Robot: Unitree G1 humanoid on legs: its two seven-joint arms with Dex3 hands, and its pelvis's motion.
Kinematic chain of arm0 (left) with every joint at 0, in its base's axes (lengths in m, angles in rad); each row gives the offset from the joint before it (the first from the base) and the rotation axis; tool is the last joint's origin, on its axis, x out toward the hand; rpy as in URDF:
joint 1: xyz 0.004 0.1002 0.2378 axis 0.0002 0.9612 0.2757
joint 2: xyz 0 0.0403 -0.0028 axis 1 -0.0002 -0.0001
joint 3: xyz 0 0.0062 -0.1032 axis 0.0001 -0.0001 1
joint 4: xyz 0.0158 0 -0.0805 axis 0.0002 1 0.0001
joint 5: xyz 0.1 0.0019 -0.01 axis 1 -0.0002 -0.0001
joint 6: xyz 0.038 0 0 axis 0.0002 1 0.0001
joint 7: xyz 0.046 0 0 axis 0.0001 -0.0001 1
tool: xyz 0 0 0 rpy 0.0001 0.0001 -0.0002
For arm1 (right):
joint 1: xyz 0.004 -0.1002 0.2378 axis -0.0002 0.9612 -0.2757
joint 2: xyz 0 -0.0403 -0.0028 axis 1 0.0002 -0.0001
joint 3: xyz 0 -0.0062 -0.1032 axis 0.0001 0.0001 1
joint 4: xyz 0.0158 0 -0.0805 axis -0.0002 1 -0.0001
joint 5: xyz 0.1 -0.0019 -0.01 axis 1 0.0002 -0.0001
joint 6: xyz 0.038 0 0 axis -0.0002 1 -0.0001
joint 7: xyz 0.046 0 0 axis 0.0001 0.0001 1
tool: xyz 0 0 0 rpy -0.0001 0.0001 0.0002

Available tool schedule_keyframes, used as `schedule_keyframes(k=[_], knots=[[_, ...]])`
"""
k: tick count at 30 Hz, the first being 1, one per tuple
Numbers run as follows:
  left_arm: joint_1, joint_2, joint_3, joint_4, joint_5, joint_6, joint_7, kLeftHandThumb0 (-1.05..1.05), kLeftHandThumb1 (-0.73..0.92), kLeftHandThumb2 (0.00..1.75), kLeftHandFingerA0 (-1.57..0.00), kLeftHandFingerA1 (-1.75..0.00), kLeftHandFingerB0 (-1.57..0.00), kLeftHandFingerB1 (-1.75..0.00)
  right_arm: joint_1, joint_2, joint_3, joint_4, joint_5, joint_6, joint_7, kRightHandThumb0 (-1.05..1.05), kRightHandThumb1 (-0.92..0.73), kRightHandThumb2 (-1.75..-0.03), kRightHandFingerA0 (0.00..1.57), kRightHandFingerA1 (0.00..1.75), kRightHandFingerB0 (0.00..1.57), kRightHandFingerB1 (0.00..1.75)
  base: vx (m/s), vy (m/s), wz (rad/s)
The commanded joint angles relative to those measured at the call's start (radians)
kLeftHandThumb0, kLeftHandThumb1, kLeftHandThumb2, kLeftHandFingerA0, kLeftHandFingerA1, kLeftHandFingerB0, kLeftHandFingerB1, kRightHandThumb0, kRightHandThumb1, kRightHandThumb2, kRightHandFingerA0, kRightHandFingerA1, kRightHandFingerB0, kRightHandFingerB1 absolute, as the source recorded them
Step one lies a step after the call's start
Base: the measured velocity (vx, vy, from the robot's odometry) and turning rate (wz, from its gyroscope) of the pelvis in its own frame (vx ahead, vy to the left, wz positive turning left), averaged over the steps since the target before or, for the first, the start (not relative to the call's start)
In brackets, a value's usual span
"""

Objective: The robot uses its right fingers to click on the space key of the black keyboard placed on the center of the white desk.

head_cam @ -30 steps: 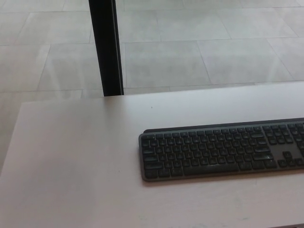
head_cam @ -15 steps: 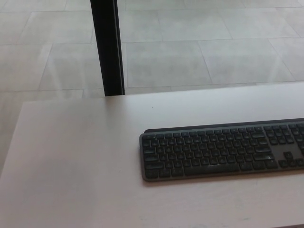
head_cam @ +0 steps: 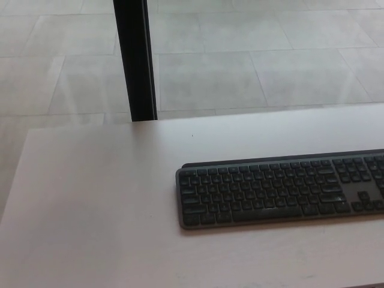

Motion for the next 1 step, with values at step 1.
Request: schedule_keyframes(k=[1], knots=[[0.002, 0.007, 0.002, 0.01, -0.009, -0.009, 0.007, -0.55, 0.74, 0.62, -0.69, -0.63, -0.56, -0.5, 0.009, -0.029, 0.001, 0.028, 0.019, -0.035, -0.018, -0.31, -0.68, -0.6, 0.83, 1.16, 0.64, 0.63, 0.0, 0.0, 0.0]])
